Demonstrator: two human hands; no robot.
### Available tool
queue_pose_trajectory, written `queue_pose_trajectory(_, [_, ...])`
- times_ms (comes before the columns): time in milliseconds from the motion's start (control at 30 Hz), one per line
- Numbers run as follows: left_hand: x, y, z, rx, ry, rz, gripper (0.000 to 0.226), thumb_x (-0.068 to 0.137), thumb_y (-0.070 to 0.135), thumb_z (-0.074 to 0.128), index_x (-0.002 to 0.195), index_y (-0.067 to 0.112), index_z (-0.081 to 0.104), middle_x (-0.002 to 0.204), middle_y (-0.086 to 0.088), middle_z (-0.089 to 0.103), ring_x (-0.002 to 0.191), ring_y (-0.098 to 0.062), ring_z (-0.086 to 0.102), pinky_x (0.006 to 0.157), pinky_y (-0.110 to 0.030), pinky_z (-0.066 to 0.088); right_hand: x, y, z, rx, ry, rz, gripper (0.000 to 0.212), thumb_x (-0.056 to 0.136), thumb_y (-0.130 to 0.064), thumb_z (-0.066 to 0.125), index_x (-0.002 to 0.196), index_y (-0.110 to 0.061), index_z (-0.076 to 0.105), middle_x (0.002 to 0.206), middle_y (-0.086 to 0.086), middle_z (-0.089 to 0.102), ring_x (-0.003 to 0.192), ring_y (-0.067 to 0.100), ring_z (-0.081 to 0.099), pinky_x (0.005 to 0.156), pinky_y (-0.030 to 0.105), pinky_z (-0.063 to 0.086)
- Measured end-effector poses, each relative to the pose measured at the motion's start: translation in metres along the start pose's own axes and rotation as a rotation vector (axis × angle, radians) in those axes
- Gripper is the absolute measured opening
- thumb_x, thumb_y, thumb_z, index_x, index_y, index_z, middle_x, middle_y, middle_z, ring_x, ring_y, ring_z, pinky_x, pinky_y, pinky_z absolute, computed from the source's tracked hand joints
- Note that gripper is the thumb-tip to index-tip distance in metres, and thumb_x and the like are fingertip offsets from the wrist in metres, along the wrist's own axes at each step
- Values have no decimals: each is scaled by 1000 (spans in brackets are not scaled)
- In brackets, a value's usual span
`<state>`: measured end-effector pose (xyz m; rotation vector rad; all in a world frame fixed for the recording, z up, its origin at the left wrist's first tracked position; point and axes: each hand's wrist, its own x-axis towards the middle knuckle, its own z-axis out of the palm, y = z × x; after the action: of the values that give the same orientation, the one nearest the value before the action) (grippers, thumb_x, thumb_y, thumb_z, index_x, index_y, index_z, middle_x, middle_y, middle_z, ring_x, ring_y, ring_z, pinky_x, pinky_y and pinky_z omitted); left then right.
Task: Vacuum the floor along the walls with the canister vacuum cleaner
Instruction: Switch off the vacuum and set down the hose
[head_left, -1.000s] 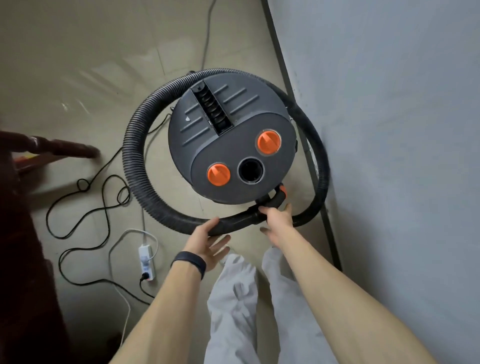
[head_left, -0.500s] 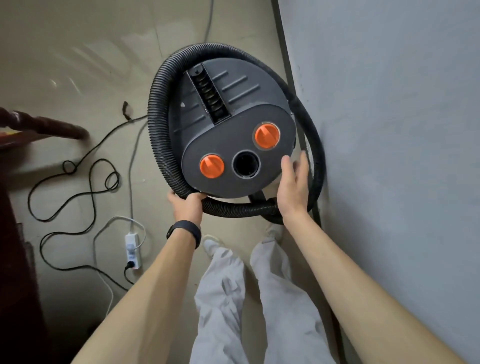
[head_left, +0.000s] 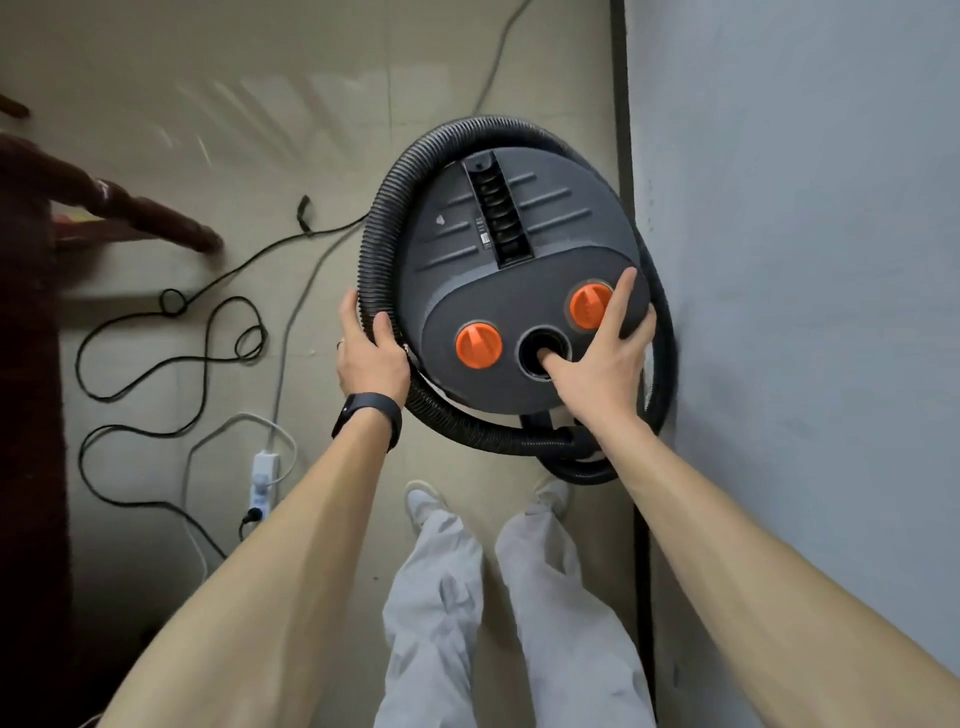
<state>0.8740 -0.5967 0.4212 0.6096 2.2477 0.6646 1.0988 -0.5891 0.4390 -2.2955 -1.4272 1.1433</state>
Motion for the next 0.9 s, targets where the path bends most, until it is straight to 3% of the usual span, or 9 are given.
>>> queue_pose_trajectory(67, [22, -8, -8, 13, -110, -139, 48, 97, 37, 44, 141, 50, 31, 113, -6, 61, 96, -30, 61, 87, -44, 53, -2, -4, 3, -20, -8, 9, 128, 85, -23, 78, 157, -43, -25, 166, 24, -16, 144, 49, 34, 119, 46, 32])
queue_pose_trajectory(133, [41, -20, -9, 19, -237, -239, 48, 96, 33, 45, 138, 52, 33, 120, -7, 64, 98, -32, 66, 70, -53, 60, -5, -5, 6, -30, -21, 37, 127, 85, -21, 74, 156, -43, -29, 164, 27, -17, 141, 51, 37, 120, 45, 31])
queue_pose_trajectory(300, [46, -14, -7, -117, -212, -278, 55, 94, 23, 48, 143, 45, 37, 112, 0, 66, 80, -14, 65, 62, -31, 53, -14, -10, 17, 2, -17, 80, 123, 89, -16, 71, 157, -38, -29, 164, 23, -26, 150, 46, 18, 120, 42, 24])
queue_pose_trajectory(367, [45, -10, -8, -149, -190, -260, 61, 90, 28, 50, 147, 43, 34, 121, -2, 62, 93, -14, 64, 74, -33, 52, -20, -11, 22, 18, -18, 100, 120, 91, -17, 68, 157, -37, -30, 163, 22, -29, 150, 47, 13, 120, 44, 24])
queue_pose_trajectory(433, [40, -5, -11, -64, -48, -148, 64, 87, 33, 51, 148, 42, 33, 142, -8, 47, 121, -23, 54, 104, -38, 42, -26, -15, 28, 24, -12, 96, 117, 92, -20, 66, 157, -36, -30, 162, 24, -28, 148, 50, 12, 120, 47, 24])
queue_pose_trajectory(567, [27, -1, -12, 165, 78, 214, 43, 98, 26, 48, 140, 29, 52, 146, -4, 46, 132, -22, 45, 108, -29, 33, -40, -17, 34, 27, -18, 84, 111, 94, -28, 63, 158, -34, -29, 164, 21, -25, 148, 46, 12, 118, 46, 25])
queue_pose_trajectory(700, [48, -4, -14, 256, -181, 50, 52, 103, 48, 33, 151, 28, 36, 150, -10, 45, 136, -33, 42, 109, -37, 31, -47, -16, 39, 42, -17, 85, 109, 97, -43, 62, 157, -36, -29, 164, 18, -27, 151, 42, 7, 119, 44, 25])
queue_pose_trajectory(767, [57, -2, -12, 300, -292, 45, 59, 102, 53, 27, 155, 28, 25, 160, -8, 28, 145, -31, 28, 117, -39, 22, -46, -15, 42, 68, -14, 67, 110, 97, -48, 62, 156, -39, -30, 163, 16, -30, 152, 41, 2, 120, 46, 23])
queue_pose_trajectory(900, [62, 1, -2, 302, -414, 163, 47, 108, 30, 19, 150, 14, 34, 164, -8, 17, 152, -27, -6, 122, -41, 0, -45, -10, 41, 29, -40, 55, 108, 96, -63, 56, 156, -39, -30, 164, 19, -28, 154, 39, 1, 121, 48, 21])
